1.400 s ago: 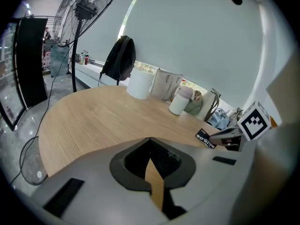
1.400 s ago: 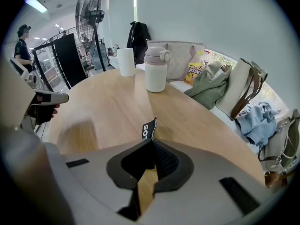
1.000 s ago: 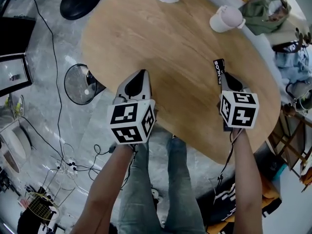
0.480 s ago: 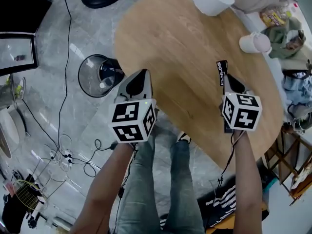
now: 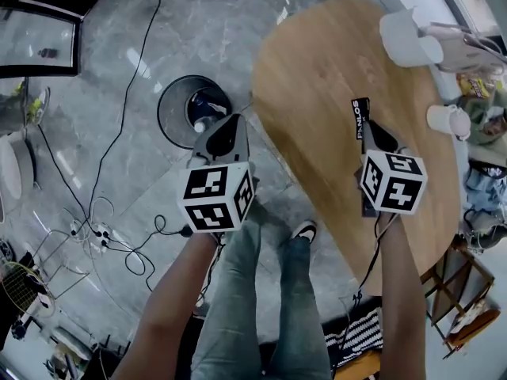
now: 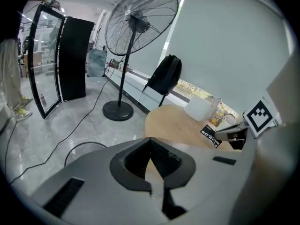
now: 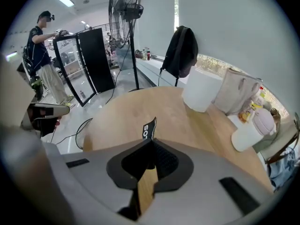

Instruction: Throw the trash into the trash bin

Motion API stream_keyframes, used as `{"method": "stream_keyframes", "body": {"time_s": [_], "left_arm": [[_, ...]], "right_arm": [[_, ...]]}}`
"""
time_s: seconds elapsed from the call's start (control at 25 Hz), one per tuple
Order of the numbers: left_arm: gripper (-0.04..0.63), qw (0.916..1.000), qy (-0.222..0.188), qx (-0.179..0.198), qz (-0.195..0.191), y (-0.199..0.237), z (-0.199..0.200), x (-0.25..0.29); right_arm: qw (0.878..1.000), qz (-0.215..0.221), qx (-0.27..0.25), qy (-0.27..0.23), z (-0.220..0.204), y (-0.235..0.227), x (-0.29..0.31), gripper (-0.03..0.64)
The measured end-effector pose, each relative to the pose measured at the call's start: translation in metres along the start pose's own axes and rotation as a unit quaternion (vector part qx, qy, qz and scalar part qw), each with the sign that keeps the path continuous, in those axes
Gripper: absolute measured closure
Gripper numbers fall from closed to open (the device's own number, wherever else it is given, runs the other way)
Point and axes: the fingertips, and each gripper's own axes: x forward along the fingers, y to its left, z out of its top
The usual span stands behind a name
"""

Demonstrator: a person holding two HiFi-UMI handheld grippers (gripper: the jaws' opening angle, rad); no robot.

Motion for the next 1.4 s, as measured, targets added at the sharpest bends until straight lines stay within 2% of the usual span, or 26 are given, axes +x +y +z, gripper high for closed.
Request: {"method": "stream_keyframes", "body": {"time_s": [0.28, 0.6, 0.88, 1.12, 1.4], "left_arm": [[0.586, 0.9983, -0.008, -0.039, 0.043, 0.079, -0.002, -0.026], [0.586, 0.9916, -0.025, -0.085, 0.094, 0.157, -0.001, -0.055], [0.586, 0.9842, -0.037, -0.114, 0.130, 0.207, -0.005, -0.075], [0.586, 0.9781, -0.033, -0.133, 0.157, 0.247, -0.028, -0.087], [0.586, 0.9709, -0.015, -0.163, 0.175, 0.283, -0.069, -0.079]], "right_arm": [[0.999, 0.033, -0.042, -0.003, 0.040, 0.079, 0.027, 0.609], [0.992, 0.080, -0.095, -0.007, 0.082, 0.167, 0.054, 0.609], [0.984, 0.120, -0.128, -0.010, 0.105, 0.238, 0.078, 0.609], [0.975, 0.156, -0.156, -0.003, 0.101, 0.297, 0.098, 0.609], [0.970, 0.172, -0.168, 0.033, 0.067, 0.336, 0.143, 0.609]]}}
